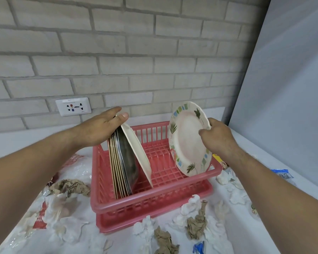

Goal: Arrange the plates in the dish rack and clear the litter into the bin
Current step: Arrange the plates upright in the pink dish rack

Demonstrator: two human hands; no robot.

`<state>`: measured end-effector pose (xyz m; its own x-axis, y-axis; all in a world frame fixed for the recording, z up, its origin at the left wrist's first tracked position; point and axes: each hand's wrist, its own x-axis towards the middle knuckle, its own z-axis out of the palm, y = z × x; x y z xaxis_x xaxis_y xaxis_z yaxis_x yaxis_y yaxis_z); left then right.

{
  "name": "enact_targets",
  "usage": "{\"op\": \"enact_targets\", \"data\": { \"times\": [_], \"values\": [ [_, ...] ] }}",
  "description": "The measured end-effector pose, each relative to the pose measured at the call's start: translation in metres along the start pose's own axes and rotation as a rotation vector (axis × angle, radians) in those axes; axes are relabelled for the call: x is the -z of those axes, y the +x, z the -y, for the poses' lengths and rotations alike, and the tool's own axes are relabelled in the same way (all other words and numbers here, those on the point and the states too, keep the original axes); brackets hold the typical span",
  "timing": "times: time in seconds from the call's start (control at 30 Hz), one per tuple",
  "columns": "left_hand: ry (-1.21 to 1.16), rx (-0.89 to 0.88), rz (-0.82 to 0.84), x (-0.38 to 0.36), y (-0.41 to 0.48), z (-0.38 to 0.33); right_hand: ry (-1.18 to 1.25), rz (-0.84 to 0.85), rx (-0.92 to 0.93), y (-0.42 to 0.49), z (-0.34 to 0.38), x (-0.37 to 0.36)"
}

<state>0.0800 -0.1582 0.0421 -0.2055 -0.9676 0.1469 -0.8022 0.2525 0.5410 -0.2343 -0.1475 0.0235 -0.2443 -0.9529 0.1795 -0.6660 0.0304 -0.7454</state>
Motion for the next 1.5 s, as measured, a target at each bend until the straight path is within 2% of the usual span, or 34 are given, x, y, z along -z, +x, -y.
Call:
{"op": "enact_targets", "data": {
  "times": [0.3,0.37,0.4,0.47,0.5,0.53,0.6,0.7,0.73,0.8,0.93,1.1,1.4,1.5],
  "values": [
    [-0.135,0.051,-0.069,-0.007,-0.005,-0.007,0.002,0.046,-0.071,-0.001,0.003,0.008],
    [-0.173,0.051,-0.076,-0.009,-0.007,-0.008,-0.06,-0.003,-0.046,-0.002,0.006,0.016],
    [-0.187,0.05,-0.079,-0.009,-0.007,-0.008,-0.105,-0.087,0.027,-0.004,0.009,0.018],
    [-0.203,0.044,-0.084,-0.01,-0.009,-0.008,-0.148,-0.29,0.286,-0.017,0.022,0.018],
    [-0.205,0.04,-0.084,-0.01,-0.009,-0.008,-0.133,-0.339,0.417,-0.026,0.032,0.015],
    [-0.202,0.036,-0.083,-0.011,-0.009,-0.008,-0.122,-0.32,0.522,-0.035,0.041,0.009],
    [-0.195,0.02,-0.09,-0.011,-0.009,-0.009,-0.117,-0.13,0.649,-0.054,0.057,-0.009],
    [-0.19,-0.016,-0.124,-0.012,-0.008,-0.009,-0.017,0.283,0.601,-0.077,0.062,-0.044],
    [-0.181,-0.032,-0.132,-0.012,-0.007,-0.008,0.027,0.367,0.563,-0.081,0.06,-0.054],
    [-0.163,-0.043,-0.125,-0.012,-0.005,-0.007,0.063,0.427,0.528,-0.087,0.056,-0.069],
    [-0.153,-0.049,-0.091,-0.01,-0.004,-0.006,0.083,0.32,0.452,-0.089,0.057,-0.076],
    [-0.152,-0.052,-0.077,-0.009,-0.006,-0.002,-0.099,0.182,0.331,-0.075,0.063,-0.075],
    [-0.162,0.01,-0.067,-0.012,-0.001,0.004,-0.201,-0.154,0.321,-0.015,0.092,0.013],
    [-0.157,0.012,-0.068,-0.012,-0.002,0.002,-0.266,-0.166,0.289,-0.011,0.088,0.015]
  ]
}}
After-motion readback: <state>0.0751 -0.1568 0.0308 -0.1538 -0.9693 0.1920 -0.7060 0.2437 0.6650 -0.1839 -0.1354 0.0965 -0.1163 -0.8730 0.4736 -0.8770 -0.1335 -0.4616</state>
